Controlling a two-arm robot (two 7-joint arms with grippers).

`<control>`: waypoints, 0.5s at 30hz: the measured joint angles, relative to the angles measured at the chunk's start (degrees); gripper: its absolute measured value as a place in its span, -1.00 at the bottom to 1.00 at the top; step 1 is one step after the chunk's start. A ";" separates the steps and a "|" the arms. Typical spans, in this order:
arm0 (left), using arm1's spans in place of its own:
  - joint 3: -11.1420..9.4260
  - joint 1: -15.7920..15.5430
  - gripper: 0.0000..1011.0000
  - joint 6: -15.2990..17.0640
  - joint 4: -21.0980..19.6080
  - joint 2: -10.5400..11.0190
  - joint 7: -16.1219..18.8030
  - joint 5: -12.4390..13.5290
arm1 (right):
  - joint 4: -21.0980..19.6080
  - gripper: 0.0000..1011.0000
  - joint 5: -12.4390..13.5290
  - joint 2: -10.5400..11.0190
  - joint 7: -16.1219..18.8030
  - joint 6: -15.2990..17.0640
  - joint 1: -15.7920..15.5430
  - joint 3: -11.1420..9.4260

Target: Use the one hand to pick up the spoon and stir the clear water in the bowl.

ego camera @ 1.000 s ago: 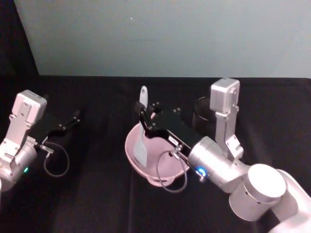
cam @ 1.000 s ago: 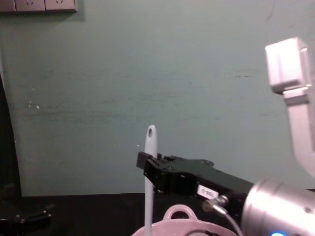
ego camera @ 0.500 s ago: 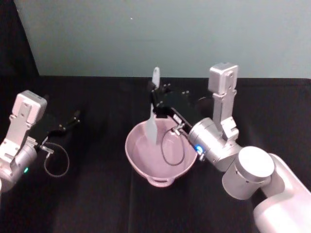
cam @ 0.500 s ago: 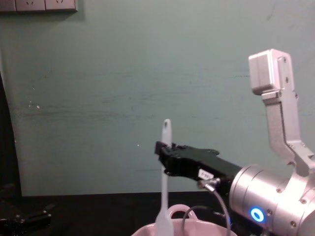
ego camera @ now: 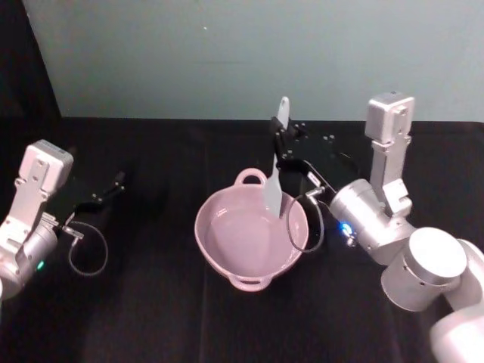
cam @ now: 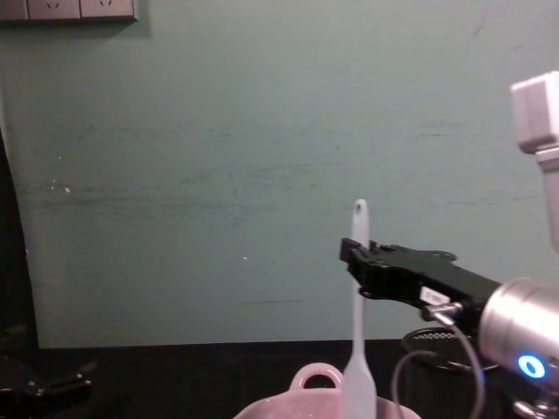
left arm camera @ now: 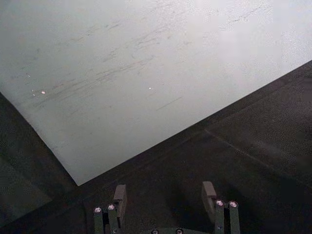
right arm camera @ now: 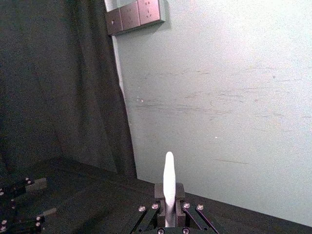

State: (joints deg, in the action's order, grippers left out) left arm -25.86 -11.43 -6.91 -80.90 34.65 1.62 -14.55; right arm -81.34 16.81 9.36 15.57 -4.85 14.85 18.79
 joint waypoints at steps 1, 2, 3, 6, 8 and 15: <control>0.00 0.00 1.00 0.00 0.00 0.00 0.00 0.00 | -0.52 -0.78 0.04 0.29 0.16 0.19 -0.34 -0.20; 0.00 0.00 1.00 0.00 0.00 0.00 0.00 0.00 | -1.00 -0.78 0.09 0.56 0.29 0.43 -0.67 -0.37; 0.00 0.00 1.00 0.00 0.00 0.00 0.00 0.00 | -2.04 -0.78 0.40 1.10 0.70 1.08 -1.36 -0.64; 0.00 0.00 1.00 0.00 0.00 0.00 0.00 0.00 | -4.83 -0.78 1.79 2.60 2.16 3.62 -3.05 -0.96; 0.00 0.00 1.00 0.00 0.00 0.00 0.00 0.00 | -6.43 -0.78 2.64 3.42 3.04 4.96 -3.98 -0.95; 0.00 0.00 1.00 0.00 0.00 0.00 0.00 0.00 | -12.07 -0.78 6.05 6.45 6.22 8.53 -7.72 0.72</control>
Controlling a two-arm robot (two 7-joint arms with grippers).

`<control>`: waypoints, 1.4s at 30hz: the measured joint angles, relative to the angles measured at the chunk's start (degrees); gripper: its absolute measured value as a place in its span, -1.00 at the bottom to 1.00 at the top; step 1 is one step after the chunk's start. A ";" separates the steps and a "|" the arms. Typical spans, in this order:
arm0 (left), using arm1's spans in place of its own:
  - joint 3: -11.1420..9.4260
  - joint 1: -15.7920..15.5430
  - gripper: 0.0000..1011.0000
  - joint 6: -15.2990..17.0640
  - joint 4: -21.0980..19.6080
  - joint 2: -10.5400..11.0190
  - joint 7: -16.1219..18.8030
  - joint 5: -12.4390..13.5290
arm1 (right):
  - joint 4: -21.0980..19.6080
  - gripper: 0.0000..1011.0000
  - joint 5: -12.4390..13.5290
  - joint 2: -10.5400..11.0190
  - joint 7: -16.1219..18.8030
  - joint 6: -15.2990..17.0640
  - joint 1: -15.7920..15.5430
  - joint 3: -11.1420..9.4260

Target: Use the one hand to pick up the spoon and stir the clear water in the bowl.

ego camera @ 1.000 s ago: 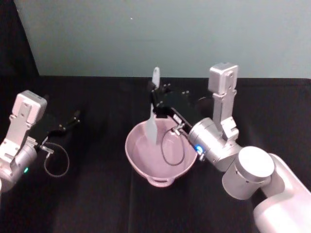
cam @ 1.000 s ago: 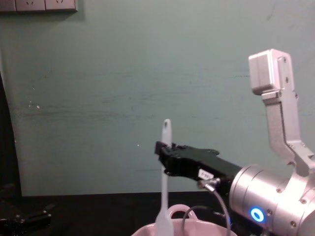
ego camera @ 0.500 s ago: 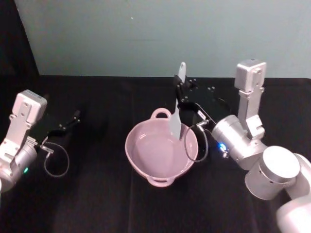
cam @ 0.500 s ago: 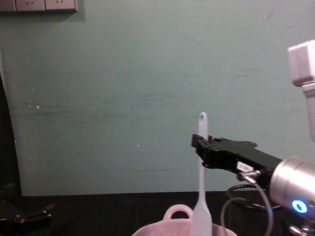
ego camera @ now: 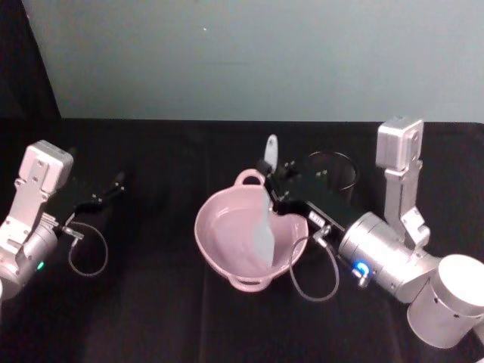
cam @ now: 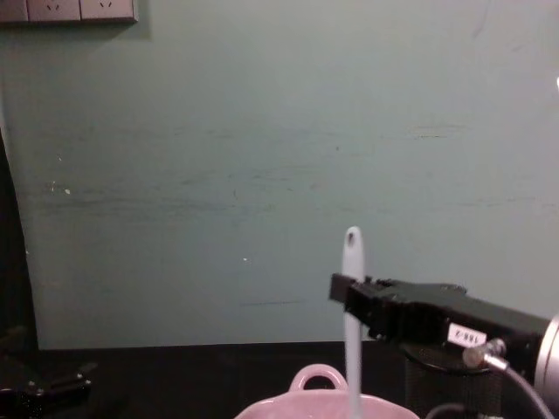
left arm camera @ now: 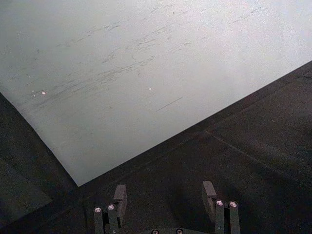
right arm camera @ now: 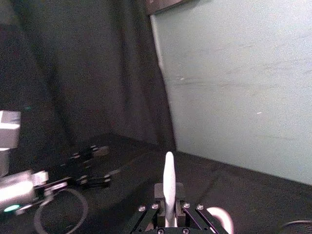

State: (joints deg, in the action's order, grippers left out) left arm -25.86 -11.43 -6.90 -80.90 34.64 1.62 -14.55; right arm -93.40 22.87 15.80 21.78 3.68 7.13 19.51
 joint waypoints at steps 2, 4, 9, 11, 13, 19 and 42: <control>0.00 0.00 1.00 0.00 0.00 0.00 0.00 0.00 | -0.72 -0.78 0.68 0.32 0.58 0.35 -0.53 0.89; 0.00 0.00 1.00 0.00 0.00 0.01 0.00 0.00 | -0.95 -0.78 1.18 0.34 0.97 0.44 -0.69 1.45; 0.00 0.00 1.00 0.00 0.00 0.00 0.00 0.00 | -0.65 -0.78 2.41 -0.16 1.90 0.11 -0.40 3.12; 0.00 0.00 1.00 0.00 0.00 0.00 0.00 0.00 | 0.21 -0.78 2.82 -0.83 2.03 -0.46 0.25 3.93; 0.00 0.00 1.00 0.00 0.00 0.00 0.00 0.00 | 1.64 -0.78 2.92 -1.72 1.98 -1.31 1.23 4.74; 0.00 0.00 1.00 0.00 0.00 0.00 0.00 0.00 | 7.14 -0.78 1.84 -4.41 0.39 -4.53 4.63 6.24; 0.00 0.00 1.00 0.00 0.00 0.00 0.00 0.00 | 17.54 -0.78 -6.27 -9.41 -7.21 -13.40 9.32 2.15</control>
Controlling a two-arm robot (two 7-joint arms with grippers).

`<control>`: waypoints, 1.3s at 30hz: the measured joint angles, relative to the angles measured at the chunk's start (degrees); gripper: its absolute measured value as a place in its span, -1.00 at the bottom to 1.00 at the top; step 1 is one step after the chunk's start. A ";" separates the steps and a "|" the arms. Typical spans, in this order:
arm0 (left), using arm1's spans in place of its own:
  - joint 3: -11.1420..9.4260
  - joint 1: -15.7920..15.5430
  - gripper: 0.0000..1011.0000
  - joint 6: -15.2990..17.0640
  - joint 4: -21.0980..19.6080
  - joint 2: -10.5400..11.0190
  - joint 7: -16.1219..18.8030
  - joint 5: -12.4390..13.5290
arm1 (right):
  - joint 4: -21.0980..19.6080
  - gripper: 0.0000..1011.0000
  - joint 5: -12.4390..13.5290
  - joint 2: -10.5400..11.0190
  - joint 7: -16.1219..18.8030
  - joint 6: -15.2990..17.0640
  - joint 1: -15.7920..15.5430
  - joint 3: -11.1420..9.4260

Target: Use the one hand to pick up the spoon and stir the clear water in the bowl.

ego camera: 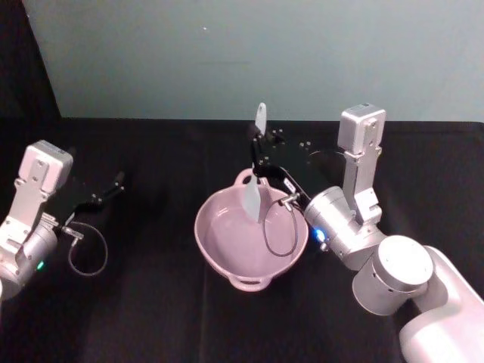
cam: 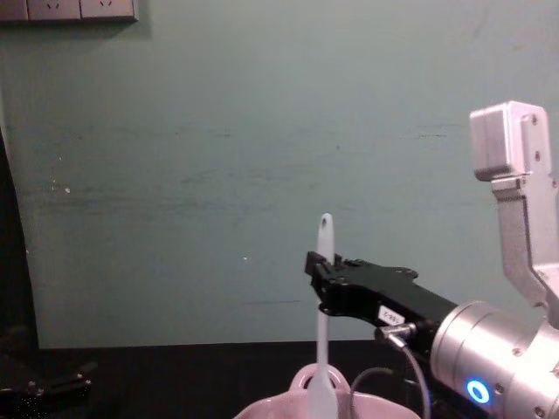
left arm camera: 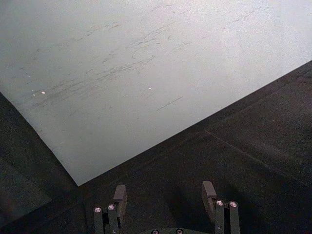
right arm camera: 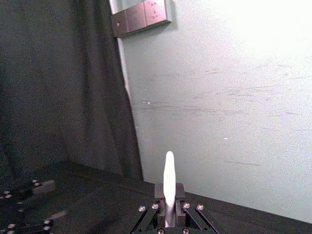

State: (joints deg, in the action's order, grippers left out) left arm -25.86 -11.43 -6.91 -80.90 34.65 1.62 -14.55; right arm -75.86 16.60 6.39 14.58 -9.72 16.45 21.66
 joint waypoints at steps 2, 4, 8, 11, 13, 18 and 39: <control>0.00 0.00 1.00 0.00 0.00 0.00 0.00 0.00 | -0.11 -0.78 -0.57 0.23 -0.35 -0.10 -0.21 -0.69; 0.00 0.00 1.00 0.00 0.00 0.00 0.00 0.00 | -0.48 -0.78 -0.88 0.42 -0.55 -0.07 -0.45 -1.13; 0.00 0.00 1.00 0.00 0.00 0.00 0.00 0.00 | -2.21 -0.78 -1.62 1.25 -0.90 0.74 -1.60 -2.40; 0.00 0.00 1.00 0.00 0.00 0.00 0.00 0.00 | -3.74 -0.78 -1.60 2.09 -0.54 2.50 -2.44 -2.95; 0.00 0.00 1.00 0.00 0.00 0.00 0.00 0.00 | -5.78 -0.78 -1.26 3.19 0.54 4.92 -3.55 -3.24; 0.00 0.00 1.00 0.00 0.00 0.00 0.00 0.00 | -10.24 -0.78 0.69 5.59 3.24 9.70 -5.70 -3.38; 0.00 0.00 1.00 0.00 0.00 0.00 0.00 0.00 | -14.77 -0.78 6.53 6.91 7.00 14.33 -7.26 2.16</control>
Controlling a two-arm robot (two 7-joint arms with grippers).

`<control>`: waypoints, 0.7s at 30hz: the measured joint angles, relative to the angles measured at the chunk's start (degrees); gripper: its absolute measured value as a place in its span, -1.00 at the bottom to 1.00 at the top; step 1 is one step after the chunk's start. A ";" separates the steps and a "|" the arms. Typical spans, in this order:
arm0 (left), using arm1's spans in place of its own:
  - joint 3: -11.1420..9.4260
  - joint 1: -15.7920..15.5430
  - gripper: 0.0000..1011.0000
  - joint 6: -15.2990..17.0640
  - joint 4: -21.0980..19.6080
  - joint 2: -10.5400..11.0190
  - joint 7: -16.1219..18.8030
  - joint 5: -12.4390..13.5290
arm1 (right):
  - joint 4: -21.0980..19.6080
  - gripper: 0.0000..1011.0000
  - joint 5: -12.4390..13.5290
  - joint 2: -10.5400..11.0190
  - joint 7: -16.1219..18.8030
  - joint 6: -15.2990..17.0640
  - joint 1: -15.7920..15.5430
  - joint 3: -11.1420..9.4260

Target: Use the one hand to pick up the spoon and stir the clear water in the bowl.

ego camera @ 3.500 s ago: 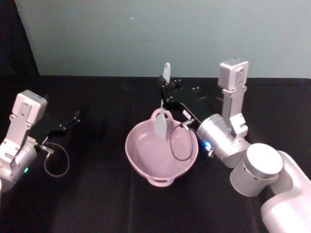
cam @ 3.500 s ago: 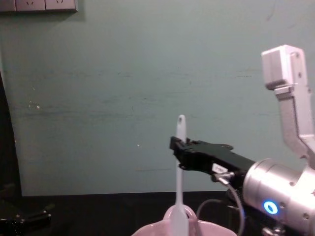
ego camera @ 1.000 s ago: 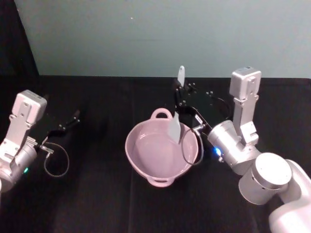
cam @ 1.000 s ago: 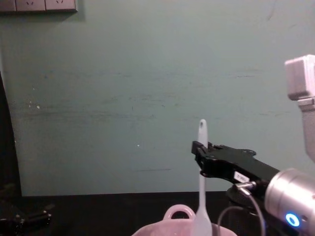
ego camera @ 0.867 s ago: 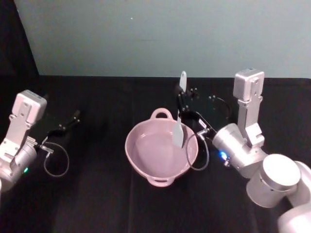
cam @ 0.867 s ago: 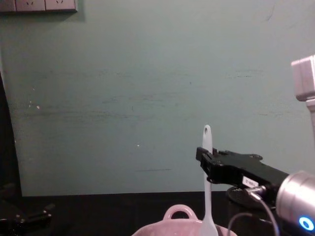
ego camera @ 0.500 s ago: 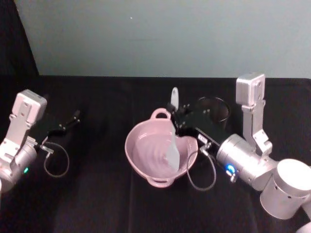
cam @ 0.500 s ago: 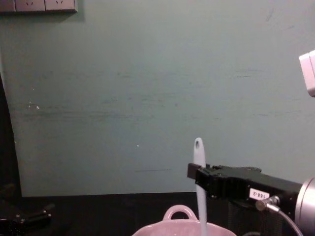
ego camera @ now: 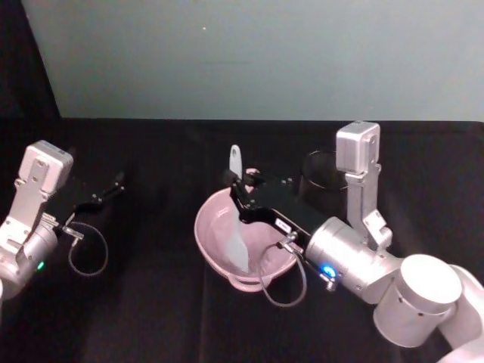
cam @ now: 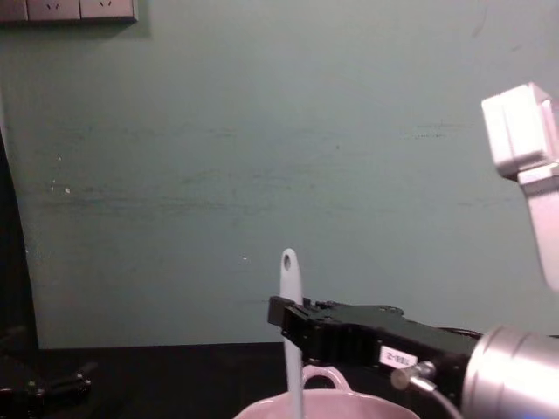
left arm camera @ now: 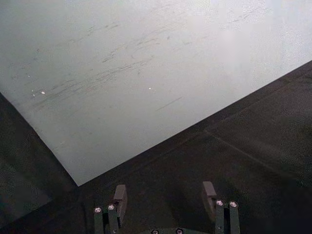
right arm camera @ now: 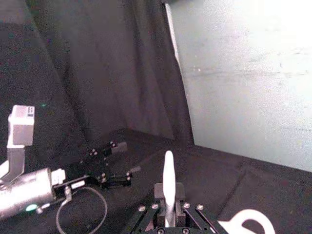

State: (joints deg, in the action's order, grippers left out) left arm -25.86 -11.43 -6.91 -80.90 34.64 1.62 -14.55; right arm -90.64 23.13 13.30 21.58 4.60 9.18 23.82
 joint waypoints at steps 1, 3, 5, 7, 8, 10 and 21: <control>0.00 0.00 1.00 0.00 0.00 0.00 0.00 0.00 | 0.44 -0.78 -0.06 -0.27 -0.19 -0.51 0.22 0.22; 0.00 0.00 1.00 0.00 0.00 0.00 0.00 0.00 | 1.73 -0.78 -0.36 -1.11 -0.79 -1.95 1.00 0.71; 0.00 0.00 1.00 0.00 0.00 0.00 0.00 0.00 | 3.27 -0.78 -0.81 -1.98 -1.38 -3.46 1.79 1.04; 0.00 0.00 1.00 0.00 0.00 0.00 0.00 0.00 | 4.31 -0.78 -1.19 -2.59 -1.83 -4.61 2.29 1.16; 0.00 0.00 1.00 0.00 0.00 0.00 0.00 0.00 | 5.55 -0.78 -1.54 -3.23 -2.23 -5.66 2.83 1.17; 0.00 0.00 1.00 0.00 0.00 0.00 0.00 0.00 | 6.62 -0.78 -1.87 -3.81 -2.58 -6.56 3.33 1.15; 0.00 0.00 1.00 0.00 0.00 0.00 0.00 0.00 | 12.77 -0.78 -6.36 -6.78 -6.13 -14.81 5.14 -1.08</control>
State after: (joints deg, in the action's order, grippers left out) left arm -25.86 -11.44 -6.90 -80.90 34.65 1.62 -14.55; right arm -77.87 16.76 6.52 15.45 -10.20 14.32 22.73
